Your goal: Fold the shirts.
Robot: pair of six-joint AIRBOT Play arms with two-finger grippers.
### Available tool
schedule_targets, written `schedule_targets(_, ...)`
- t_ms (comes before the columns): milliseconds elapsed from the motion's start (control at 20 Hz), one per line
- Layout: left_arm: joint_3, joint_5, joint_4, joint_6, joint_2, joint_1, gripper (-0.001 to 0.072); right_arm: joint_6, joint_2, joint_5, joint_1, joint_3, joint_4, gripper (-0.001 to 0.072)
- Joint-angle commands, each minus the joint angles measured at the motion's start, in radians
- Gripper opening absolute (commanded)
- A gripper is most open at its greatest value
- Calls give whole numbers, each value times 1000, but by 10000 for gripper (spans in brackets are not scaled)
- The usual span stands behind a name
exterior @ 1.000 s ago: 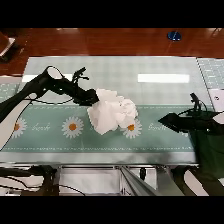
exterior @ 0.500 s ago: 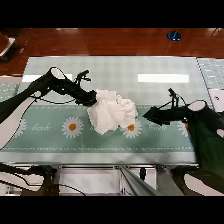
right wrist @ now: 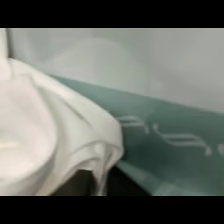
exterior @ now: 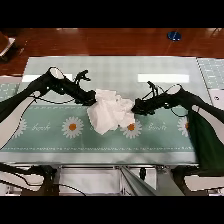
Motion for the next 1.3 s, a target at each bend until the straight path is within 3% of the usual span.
schedule_targets(0,14,-5,0,0,7,10,16,-46,-39,85,20,101,9,24)
schedule_targets(100,79,-19,0,0,44,45,16,-57,8,156,-5,194,-6,24)
schedule_targets(250,270,0,-1,-5,141,113,16,14,127,176,-56,429,-80,24)
schedule_targets(500,600,12,0,-14,333,205,16,116,327,245,-77,881,-335,24)
schedule_targets(600,669,12,0,-14,423,232,16,117,429,254,-77,983,-372,24)
schedule_targets(800,699,-3,31,-7,627,276,15,121,657,320,-77,1020,-495,24)
schedule_targets(1050,696,-77,218,-8,877,286,16,194,862,553,-77,1010,-685,24)
schedule_targets(1250,583,-164,218,-12,1001,286,16,253,974,600,-77,875,-700,24)
